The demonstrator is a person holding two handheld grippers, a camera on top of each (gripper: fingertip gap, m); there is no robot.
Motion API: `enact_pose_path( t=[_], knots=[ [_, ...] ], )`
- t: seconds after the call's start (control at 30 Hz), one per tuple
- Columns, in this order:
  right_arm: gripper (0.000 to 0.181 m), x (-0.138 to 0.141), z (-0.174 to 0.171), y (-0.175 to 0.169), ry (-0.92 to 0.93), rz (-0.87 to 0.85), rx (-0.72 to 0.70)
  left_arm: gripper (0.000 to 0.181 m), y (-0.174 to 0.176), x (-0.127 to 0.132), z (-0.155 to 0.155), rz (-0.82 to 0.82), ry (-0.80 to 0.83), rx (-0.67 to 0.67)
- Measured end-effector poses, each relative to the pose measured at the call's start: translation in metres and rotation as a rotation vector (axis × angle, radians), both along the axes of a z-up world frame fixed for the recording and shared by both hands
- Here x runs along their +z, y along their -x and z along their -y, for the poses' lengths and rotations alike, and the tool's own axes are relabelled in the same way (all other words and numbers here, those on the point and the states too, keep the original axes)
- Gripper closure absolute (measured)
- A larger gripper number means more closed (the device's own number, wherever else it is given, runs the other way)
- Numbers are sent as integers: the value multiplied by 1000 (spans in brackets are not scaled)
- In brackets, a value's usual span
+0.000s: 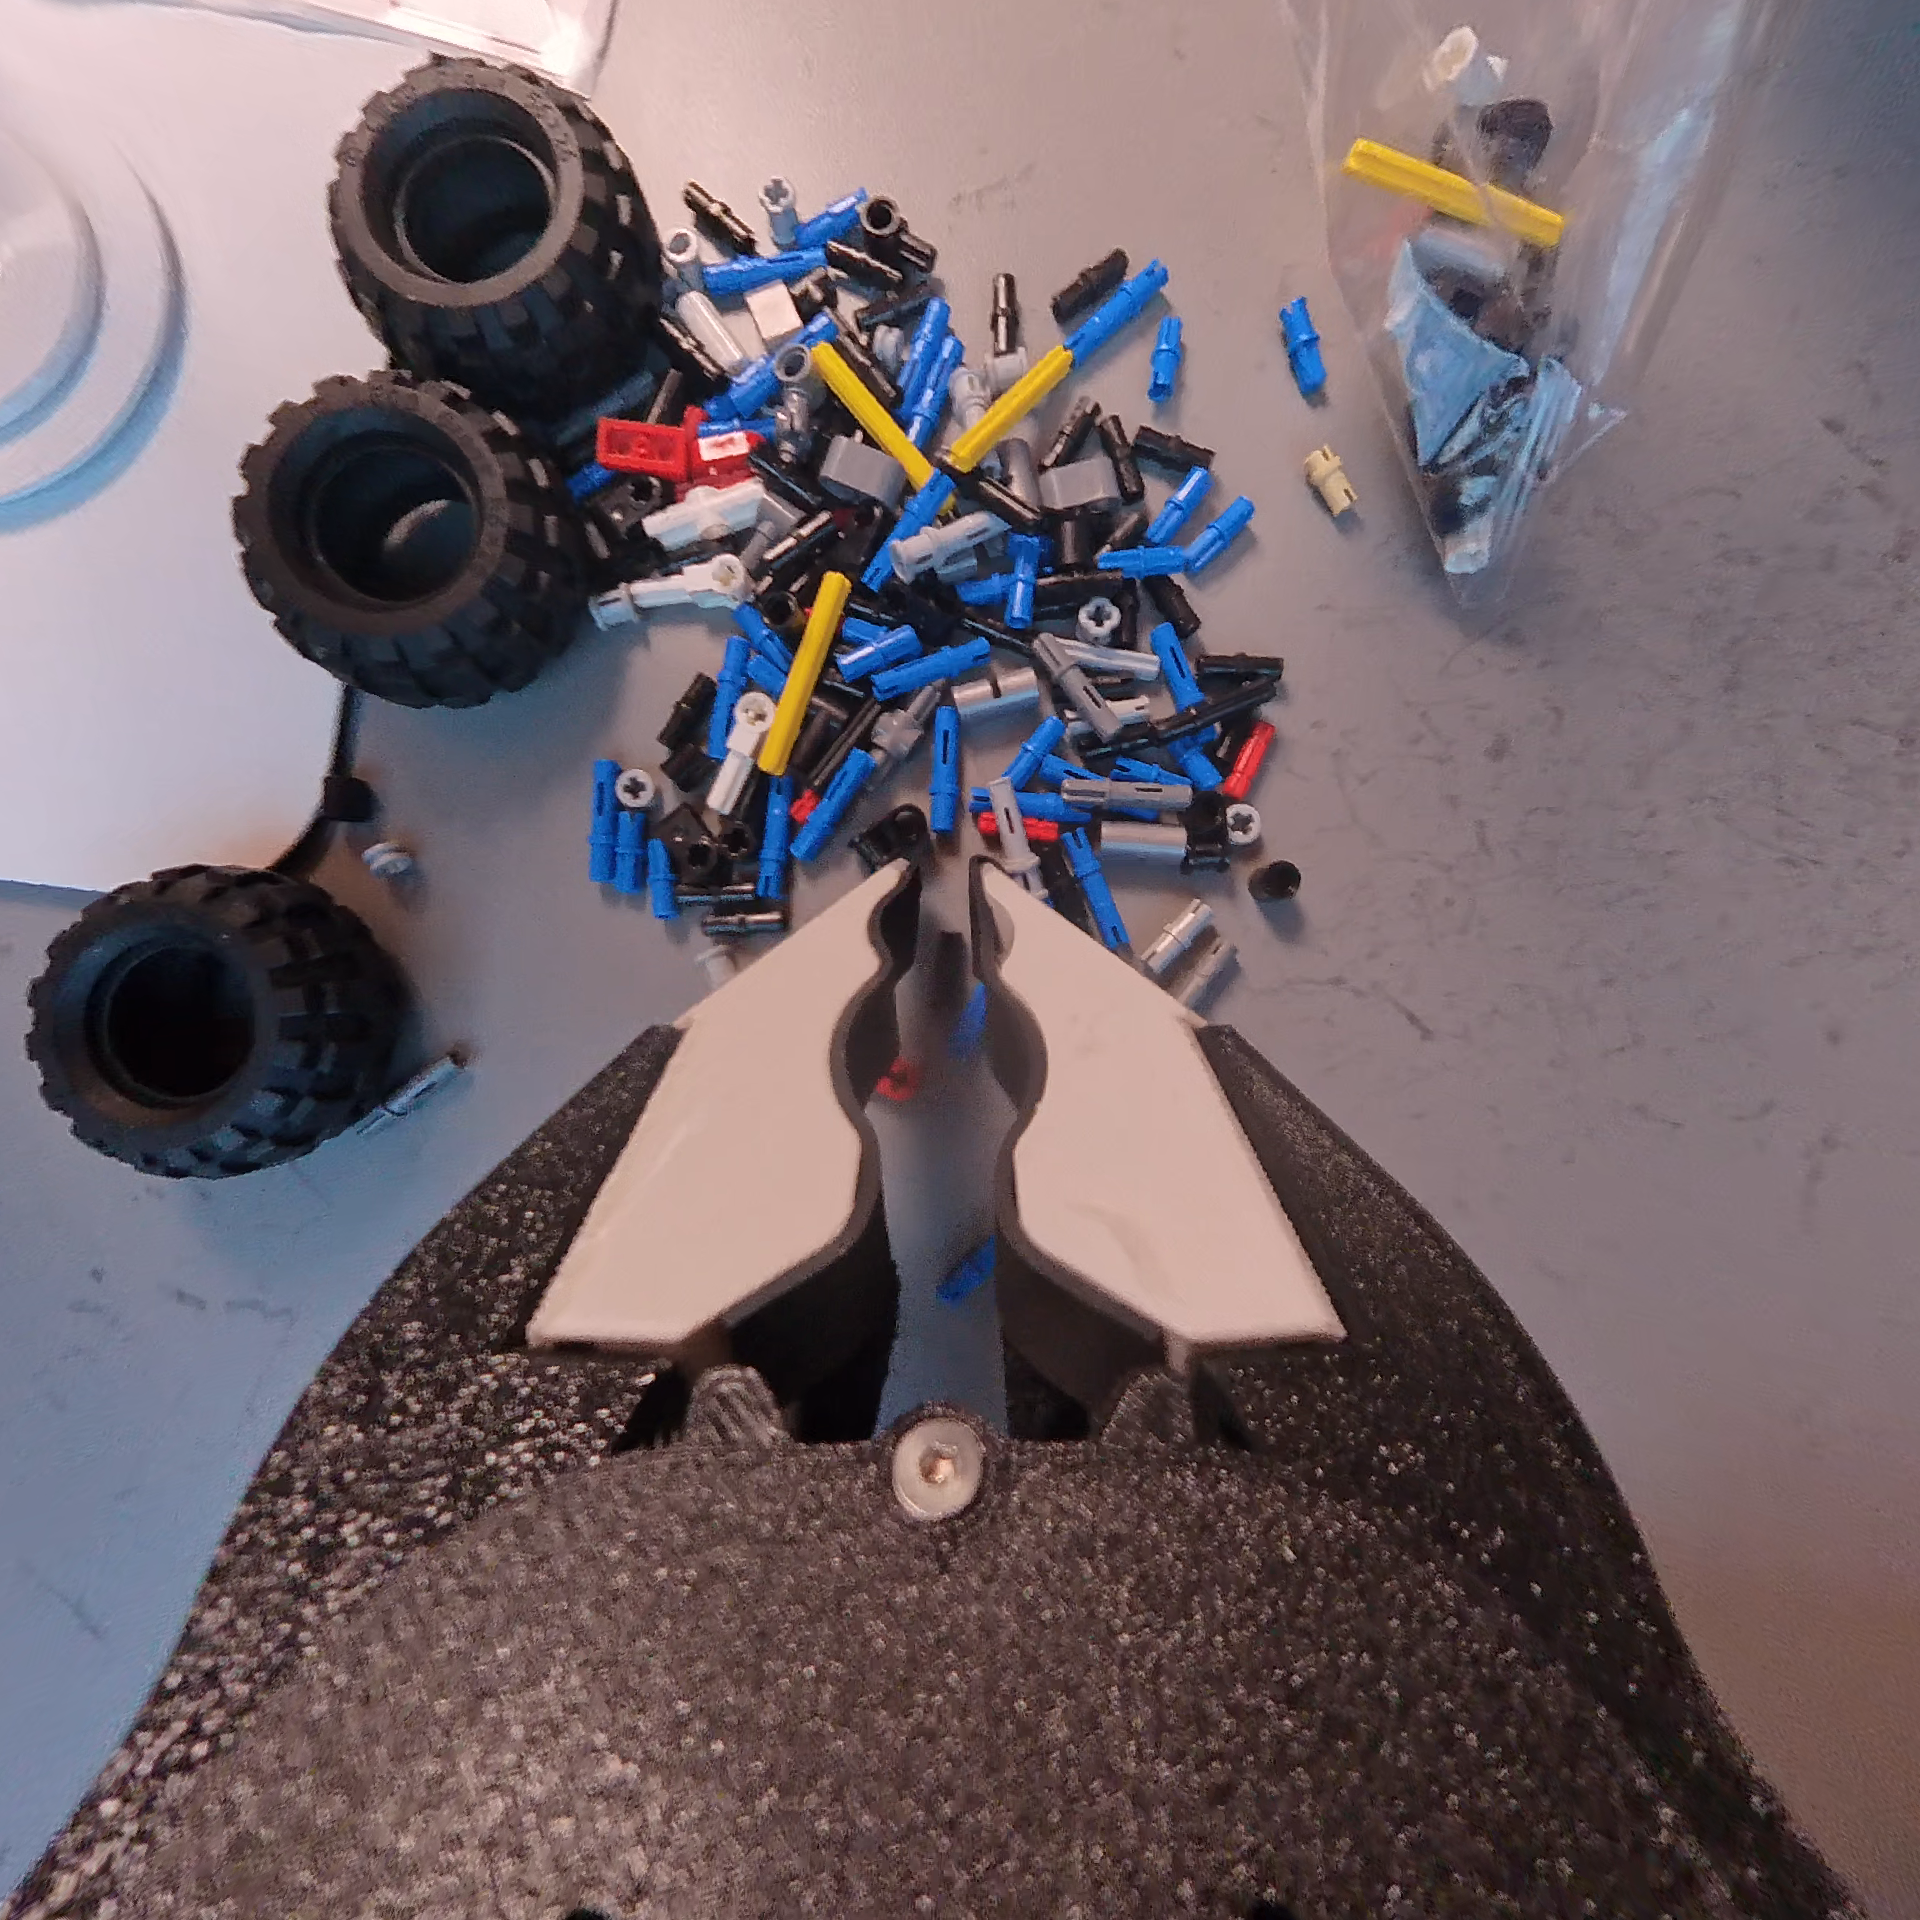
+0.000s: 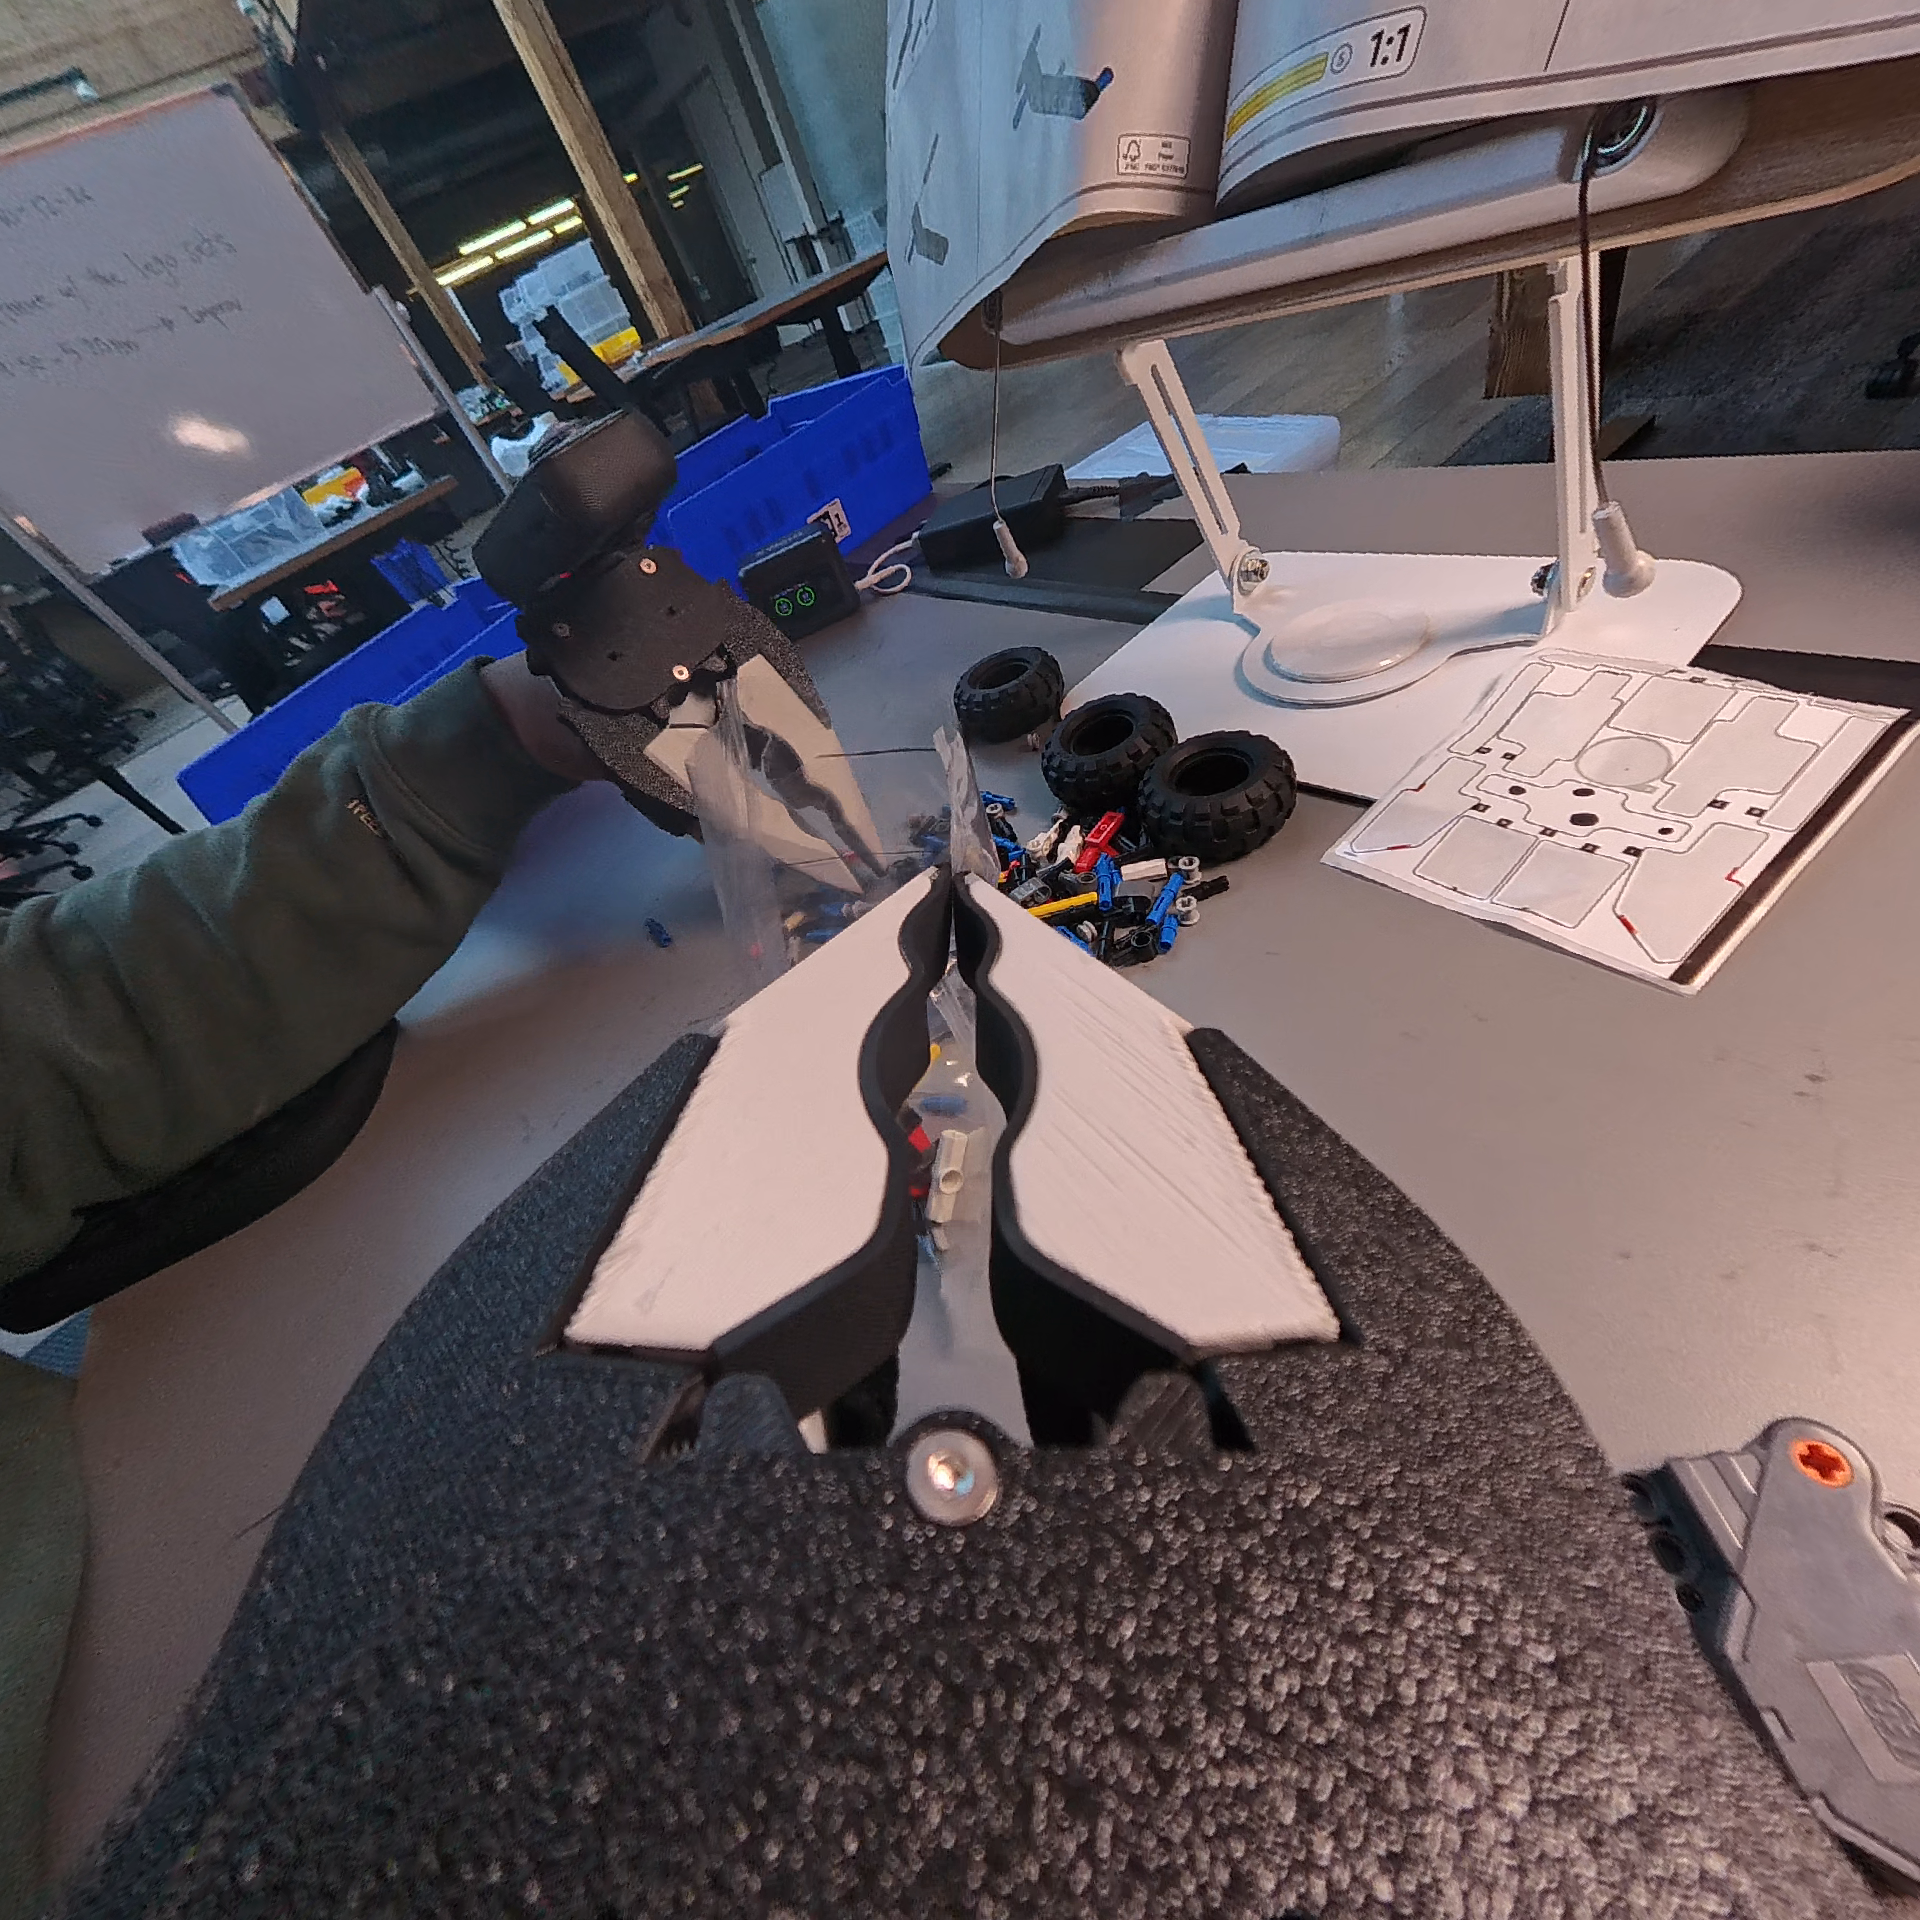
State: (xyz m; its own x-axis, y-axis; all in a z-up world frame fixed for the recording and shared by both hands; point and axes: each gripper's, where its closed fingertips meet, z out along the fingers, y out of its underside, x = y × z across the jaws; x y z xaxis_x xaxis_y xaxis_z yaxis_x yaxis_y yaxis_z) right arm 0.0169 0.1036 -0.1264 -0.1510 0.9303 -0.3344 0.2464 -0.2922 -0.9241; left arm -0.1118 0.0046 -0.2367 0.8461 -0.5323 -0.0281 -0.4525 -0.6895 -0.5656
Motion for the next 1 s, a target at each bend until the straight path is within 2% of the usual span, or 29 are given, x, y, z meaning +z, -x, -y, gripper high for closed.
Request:
enact_pose_path(
  t=[0.2, 0.4, 0.53, 0.73, 0.87, 1.0],
  knots=[
    [181, 0, 0, 0, -1, 1, 1, 169, 4, 8, -3, -2, -33, 15],
    [181, -1, 1, 0, -1, 4, 2, 166, 5, -3, -11, -20, -29, 19],
    [181, -1, 0, 0, 0, 5, 2, 176, -3, -5, -5, 7, 9, -16],
    [181, -2, 0, 0, 2, 6, 5, 169, 1, 4, -8, 12, -38, 4],
    [181, -1, 0, 0, 0, 6, 3, 166, 0, -4, -12, 1, -23, -1],
    [181, -2, 0, 0, -1, 6, 4, 174, -3, -5, -14, -1, -24, -6]
  ],
)
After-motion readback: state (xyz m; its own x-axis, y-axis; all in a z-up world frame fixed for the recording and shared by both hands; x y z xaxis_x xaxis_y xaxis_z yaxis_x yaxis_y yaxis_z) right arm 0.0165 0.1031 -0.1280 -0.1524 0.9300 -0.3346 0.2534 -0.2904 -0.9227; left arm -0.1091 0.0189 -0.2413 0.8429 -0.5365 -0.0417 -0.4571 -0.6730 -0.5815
